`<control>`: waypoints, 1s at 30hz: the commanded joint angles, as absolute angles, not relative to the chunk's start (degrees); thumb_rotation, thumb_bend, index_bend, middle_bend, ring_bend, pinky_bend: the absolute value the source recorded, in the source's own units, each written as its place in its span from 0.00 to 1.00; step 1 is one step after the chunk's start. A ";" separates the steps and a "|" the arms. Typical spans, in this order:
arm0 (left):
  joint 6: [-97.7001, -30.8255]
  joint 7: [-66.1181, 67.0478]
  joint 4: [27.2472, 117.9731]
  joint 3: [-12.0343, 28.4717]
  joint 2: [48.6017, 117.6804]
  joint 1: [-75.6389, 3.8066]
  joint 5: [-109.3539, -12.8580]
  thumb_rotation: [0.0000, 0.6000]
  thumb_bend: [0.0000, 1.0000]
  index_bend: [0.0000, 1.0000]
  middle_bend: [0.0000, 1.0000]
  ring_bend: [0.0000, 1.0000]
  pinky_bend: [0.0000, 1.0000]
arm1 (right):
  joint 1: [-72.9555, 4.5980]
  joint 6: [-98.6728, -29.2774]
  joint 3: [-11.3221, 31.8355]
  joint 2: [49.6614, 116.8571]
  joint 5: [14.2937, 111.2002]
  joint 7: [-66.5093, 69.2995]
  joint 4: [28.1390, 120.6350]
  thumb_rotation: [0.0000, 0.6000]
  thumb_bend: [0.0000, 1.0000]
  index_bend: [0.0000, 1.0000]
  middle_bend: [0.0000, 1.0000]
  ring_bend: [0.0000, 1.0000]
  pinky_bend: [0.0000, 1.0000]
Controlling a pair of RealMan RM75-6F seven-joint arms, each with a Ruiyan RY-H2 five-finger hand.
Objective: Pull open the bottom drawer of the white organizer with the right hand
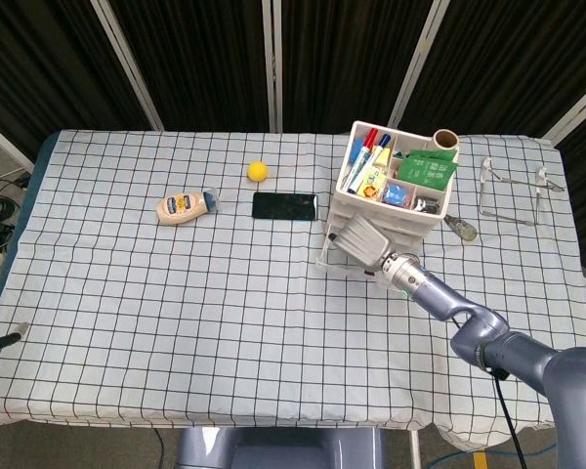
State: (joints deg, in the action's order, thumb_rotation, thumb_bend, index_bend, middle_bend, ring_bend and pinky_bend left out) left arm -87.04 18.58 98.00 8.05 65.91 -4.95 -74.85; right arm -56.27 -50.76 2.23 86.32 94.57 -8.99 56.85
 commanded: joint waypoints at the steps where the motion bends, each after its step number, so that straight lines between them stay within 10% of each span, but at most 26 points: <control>1: -87.01 18.58 97.94 7.99 65.94 -4.99 -74.82 1.00 0.04 0.00 0.00 0.00 0.00 | -56.39 -50.77 2.13 86.56 94.60 -8.90 56.47 1.00 0.00 0.51 1.00 1.00 1.00; 30: -86.23 17.88 97.27 7.90 65.90 -5.49 -73.63 1.00 0.04 0.00 0.00 0.00 0.00 | -56.99 -50.80 1.28 89.12 94.41 -7.67 52.32 1.00 0.12 0.57 1.00 1.00 1.00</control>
State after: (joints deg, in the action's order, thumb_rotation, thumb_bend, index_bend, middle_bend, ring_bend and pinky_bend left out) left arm -86.23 17.89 97.28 7.89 65.90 -5.49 -73.63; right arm -56.97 -50.83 1.31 89.07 94.40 -7.72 52.38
